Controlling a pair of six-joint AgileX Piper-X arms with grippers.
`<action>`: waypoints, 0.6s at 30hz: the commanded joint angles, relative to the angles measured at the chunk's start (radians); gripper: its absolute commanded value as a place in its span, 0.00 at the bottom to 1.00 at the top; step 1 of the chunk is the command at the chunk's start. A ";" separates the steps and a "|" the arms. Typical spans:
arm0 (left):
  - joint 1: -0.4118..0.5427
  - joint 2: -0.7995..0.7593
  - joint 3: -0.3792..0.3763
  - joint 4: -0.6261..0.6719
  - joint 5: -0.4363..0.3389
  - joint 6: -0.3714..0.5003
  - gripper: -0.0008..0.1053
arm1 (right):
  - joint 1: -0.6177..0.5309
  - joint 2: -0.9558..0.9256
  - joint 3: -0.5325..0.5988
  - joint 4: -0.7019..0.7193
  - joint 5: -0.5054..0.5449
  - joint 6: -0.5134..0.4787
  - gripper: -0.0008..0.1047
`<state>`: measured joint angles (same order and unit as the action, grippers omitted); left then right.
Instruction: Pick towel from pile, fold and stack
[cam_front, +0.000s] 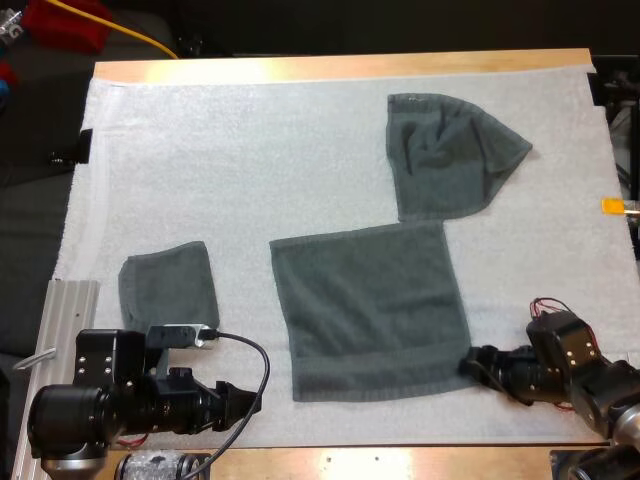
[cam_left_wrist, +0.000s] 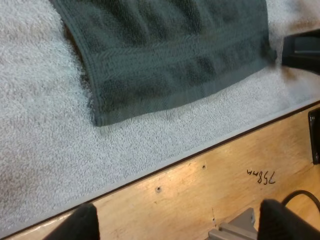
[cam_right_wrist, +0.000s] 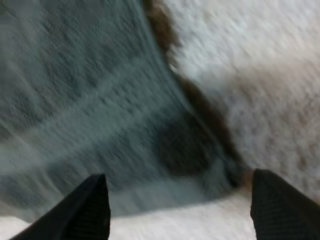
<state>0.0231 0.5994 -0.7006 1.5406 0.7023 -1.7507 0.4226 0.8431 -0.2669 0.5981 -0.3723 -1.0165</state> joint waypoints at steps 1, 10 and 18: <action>-0.004 -0.002 -0.002 -0.006 -0.007 -0.003 0.60 | 0.001 0.004 0.003 -0.019 -0.004 0.013 0.57; -0.004 -0.002 -0.002 -0.006 -0.007 -0.003 0.60 | 0.001 0.083 0.005 -0.063 0.007 0.013 0.57; -0.004 -0.002 -0.002 -0.006 0.025 -0.003 0.60 | 0.001 0.155 0.005 -0.132 -0.015 0.055 0.57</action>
<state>0.0231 0.5994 -0.7006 1.5406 0.7243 -1.7507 0.4226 0.9938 -0.2669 0.4710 -0.3762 -0.9651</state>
